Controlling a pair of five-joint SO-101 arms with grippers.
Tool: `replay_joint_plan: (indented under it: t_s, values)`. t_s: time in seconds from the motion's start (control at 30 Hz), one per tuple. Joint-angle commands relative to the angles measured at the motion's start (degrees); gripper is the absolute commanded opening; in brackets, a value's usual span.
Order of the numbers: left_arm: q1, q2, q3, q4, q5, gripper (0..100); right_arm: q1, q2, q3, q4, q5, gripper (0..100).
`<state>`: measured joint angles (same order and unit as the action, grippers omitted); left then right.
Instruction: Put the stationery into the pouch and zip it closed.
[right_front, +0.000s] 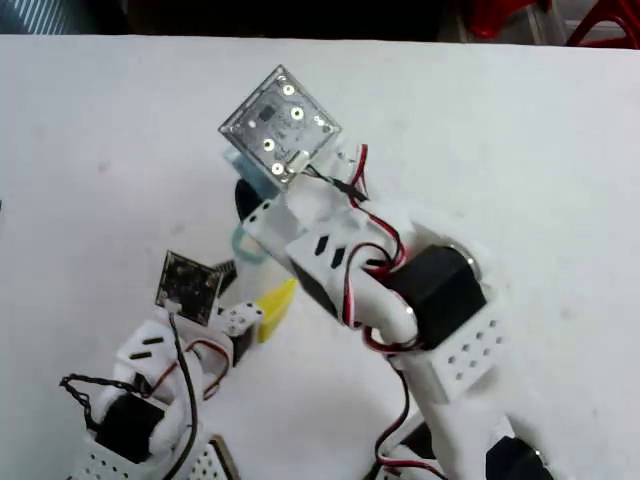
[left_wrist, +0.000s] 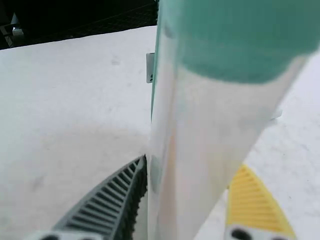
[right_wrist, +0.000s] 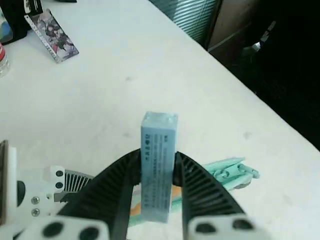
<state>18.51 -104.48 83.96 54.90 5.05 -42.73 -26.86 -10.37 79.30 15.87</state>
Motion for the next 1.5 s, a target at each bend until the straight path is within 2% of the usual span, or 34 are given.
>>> replay_joint_plan:
  t_s: [0.0,0.33,0.57,0.83,0.97,1.17,1.47]
  values:
    - [0.6,0.1,-0.5,-0.5,-0.7,26,-0.1,-1.4,3.9,-3.5,-0.5,1.7]
    - [0.6,0.1,-0.5,-0.5,-0.7,26,-0.5,-10.4,23.0,-19.4,-0.7,1.7]
    - [0.4,0.1,-0.5,-0.5,-0.7,26,-0.5,-18.7,38.5,-32.4,-9.8,1.7]
    - [0.6,0.1,-0.4,-0.6,-0.7,26,-0.1,-24.0,49.4,-32.9,-9.8,1.7]
    - [0.6,0.1,-0.4,-0.6,-0.7,26,-0.1,-24.2,49.5,-32.5,-9.8,2.6]
    - [0.6,0.1,-0.4,-0.6,-0.7,26,-0.4,-24.1,44.9,-28.4,-10.2,22.4]
    - [0.6,0.1,-0.4,-0.6,-0.7,26,-0.4,-24.1,42.5,-26.5,-9.8,22.2]
